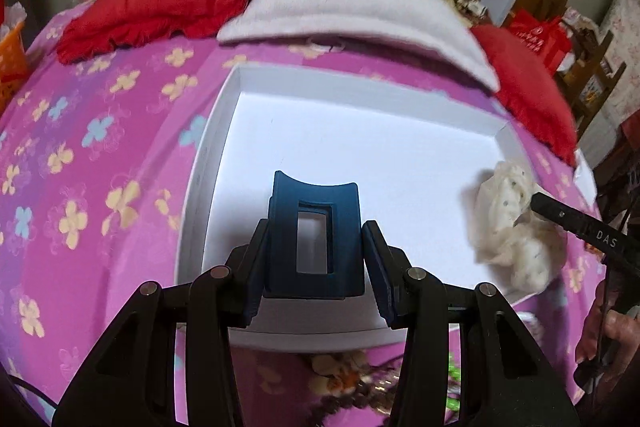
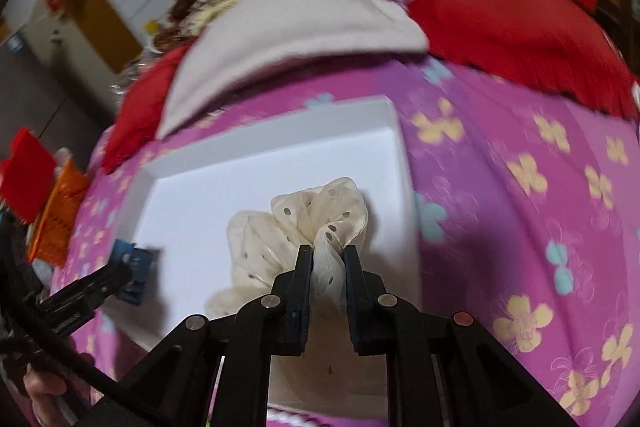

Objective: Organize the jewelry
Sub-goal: 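Carry the clip into the white tray and open the left tool while the right tool releases the scrunchie there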

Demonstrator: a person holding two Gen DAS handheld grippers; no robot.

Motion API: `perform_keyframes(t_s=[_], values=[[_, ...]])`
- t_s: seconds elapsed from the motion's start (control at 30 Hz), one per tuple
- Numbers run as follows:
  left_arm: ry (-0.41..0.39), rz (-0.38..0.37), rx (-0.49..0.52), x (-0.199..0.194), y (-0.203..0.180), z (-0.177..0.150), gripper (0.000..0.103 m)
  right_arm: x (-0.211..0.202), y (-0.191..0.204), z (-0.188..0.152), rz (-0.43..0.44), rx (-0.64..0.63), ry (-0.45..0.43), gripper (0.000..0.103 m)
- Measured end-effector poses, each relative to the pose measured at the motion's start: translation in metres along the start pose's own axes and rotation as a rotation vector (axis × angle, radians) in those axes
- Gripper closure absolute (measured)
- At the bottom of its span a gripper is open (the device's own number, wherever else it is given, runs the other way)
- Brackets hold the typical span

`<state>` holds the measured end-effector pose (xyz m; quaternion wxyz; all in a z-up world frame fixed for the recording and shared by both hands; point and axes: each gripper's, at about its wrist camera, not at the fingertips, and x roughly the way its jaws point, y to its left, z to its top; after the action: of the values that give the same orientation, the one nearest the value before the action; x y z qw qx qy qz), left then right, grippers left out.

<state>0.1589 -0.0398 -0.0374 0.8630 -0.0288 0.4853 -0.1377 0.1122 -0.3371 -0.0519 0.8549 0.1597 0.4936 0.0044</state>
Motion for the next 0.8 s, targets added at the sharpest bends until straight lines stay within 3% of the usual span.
perform_keyframes(t_s=[0.17, 0.23, 0.3, 0.33, 0.37, 0.53, 0.63, 0.8], values=[[0.017, 0.02, -0.006, 0.009, 0.006, -0.007, 0.055, -0.002, -0.006, -0.011, -0.049, -0.025, -0.005, 0.089], [0.017, 0.031, -0.007, 0.008, 0.007, -0.01, 0.038, -0.004, -0.001, -0.015, -0.063, -0.041, 0.0, 0.088], [0.013, 0.032, -0.012, 0.007, 0.008, -0.013, 0.027, -0.006, 0.004, -0.019, -0.053, -0.054, 0.007, 0.079], [0.014, 0.033, -0.012, 0.007, 0.008, -0.014, 0.026, -0.008, 0.006, -0.02, -0.042, -0.057, 0.003, 0.07], [0.015, 0.038, -0.011, 0.006, 0.009, -0.016, 0.025, -0.01, 0.01, -0.022, -0.035, -0.064, -0.007, 0.061], [-0.001, 0.045, -0.005, 0.0, 0.008, -0.02, 0.025, -0.032, 0.025, -0.026, -0.05, -0.114, -0.072, 0.051], [-0.031, 0.058, -0.014, -0.008, 0.007, -0.021, 0.025, -0.048, 0.03, -0.03, -0.062, -0.125, -0.107, 0.036], [-0.073, 0.074, -0.006, -0.028, 0.002, -0.025, 0.025, -0.069, 0.043, -0.041, -0.095, -0.176, -0.144, 0.035]])
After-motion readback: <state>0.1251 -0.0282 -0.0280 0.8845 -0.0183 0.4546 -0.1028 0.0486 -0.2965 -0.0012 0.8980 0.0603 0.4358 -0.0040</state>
